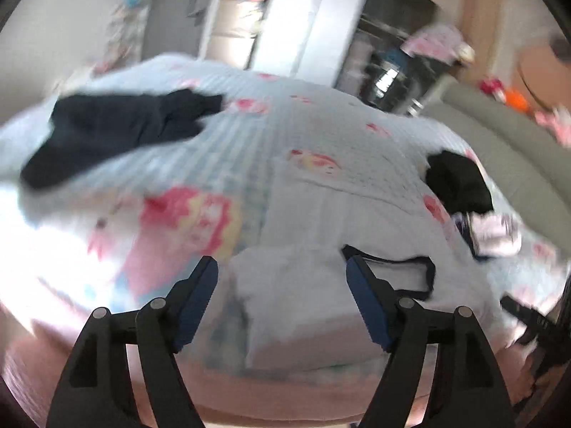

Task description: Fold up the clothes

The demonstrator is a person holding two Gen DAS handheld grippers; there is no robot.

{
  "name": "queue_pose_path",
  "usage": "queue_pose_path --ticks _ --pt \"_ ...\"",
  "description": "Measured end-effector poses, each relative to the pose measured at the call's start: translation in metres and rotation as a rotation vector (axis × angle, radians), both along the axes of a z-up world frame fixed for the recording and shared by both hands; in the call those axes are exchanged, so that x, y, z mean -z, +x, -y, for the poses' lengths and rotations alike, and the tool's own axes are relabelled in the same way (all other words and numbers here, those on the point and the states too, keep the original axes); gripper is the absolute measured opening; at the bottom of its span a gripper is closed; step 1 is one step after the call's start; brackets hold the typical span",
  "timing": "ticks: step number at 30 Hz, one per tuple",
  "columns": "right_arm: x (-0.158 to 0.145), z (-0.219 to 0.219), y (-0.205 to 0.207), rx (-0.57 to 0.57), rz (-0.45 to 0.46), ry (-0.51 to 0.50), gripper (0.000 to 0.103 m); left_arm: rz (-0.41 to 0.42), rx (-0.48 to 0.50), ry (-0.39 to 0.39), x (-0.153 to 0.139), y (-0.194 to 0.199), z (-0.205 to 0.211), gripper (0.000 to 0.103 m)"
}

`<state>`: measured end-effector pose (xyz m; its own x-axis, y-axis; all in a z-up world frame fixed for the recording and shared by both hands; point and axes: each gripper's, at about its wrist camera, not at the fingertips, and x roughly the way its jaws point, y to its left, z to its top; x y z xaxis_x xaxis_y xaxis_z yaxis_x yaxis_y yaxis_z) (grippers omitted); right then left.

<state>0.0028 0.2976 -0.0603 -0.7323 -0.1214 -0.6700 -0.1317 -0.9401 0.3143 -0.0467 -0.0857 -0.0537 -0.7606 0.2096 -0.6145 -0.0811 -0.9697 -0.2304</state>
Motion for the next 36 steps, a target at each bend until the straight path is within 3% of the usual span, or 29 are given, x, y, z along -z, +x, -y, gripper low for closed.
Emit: queue_pose_path --ticks 3,6,10,12,13,14,15,17,20,22,24,28,31,34,36 --pt "0.001 0.034 -0.010 -0.102 -0.004 0.043 0.045 0.050 0.144 -0.033 0.010 -0.012 -0.024 0.077" --pt "0.011 0.057 -0.024 -0.200 0.009 0.058 0.045 0.083 0.169 -0.049 0.025 -0.019 -0.029 0.077" --pt "0.037 0.048 -0.034 -0.162 0.087 0.103 0.039 0.128 0.201 -0.070 0.046 -0.028 -0.035 0.077" --pt "0.047 0.033 -0.032 -0.133 0.111 0.095 0.024 0.150 0.217 -0.080 0.056 -0.033 -0.038 0.078" --pt "0.049 0.022 -0.028 -0.107 0.116 0.073 0.022 0.161 0.225 -0.085 0.061 -0.035 -0.040 0.078" --pt "0.052 0.011 -0.023 -0.081 0.121 0.050 0.023 0.172 0.233 -0.090 0.067 -0.037 -0.041 0.078" --pt "0.054 0.000 -0.018 -0.055 0.125 0.027 0.032 0.183 0.242 -0.095 0.072 -0.040 -0.043 0.078" --pt "0.058 -0.022 -0.009 -0.003 0.134 -0.018 0.048 0.196 0.202 -0.016 0.075 -0.036 -0.026 0.078" --pt "0.065 -0.055 0.005 0.075 0.146 -0.087 0.046 0.210 0.114 0.150 0.075 -0.026 0.009 0.078" --pt "0.061 -0.062 0.010 0.073 0.109 -0.155 0.049 0.218 0.054 0.261 0.075 -0.020 0.033 0.078" --pt "0.058 -0.052 0.007 0.040 0.092 -0.143 0.049 0.228 -0.003 0.338 0.076 -0.014 0.053 0.078" --pt "0.053 -0.032 0.002 -0.028 0.060 -0.117 0.049 0.254 -0.057 0.340 0.088 -0.008 0.067 0.071" --pt "0.047 -0.017 -0.003 -0.017 0.035 -0.049 0.054 0.250 -0.062 0.331 0.088 -0.011 0.066 0.070" --pt "0.029 -0.003 -0.012 -0.039 -0.004 0.015 0.054 0.238 -0.023 0.253 0.078 -0.032 0.054 0.070" --pt "0.012 0.012 -0.029 -0.088 -0.027 0.081 0.060 0.246 0.047 0.172 0.069 -0.053 0.040 0.070"
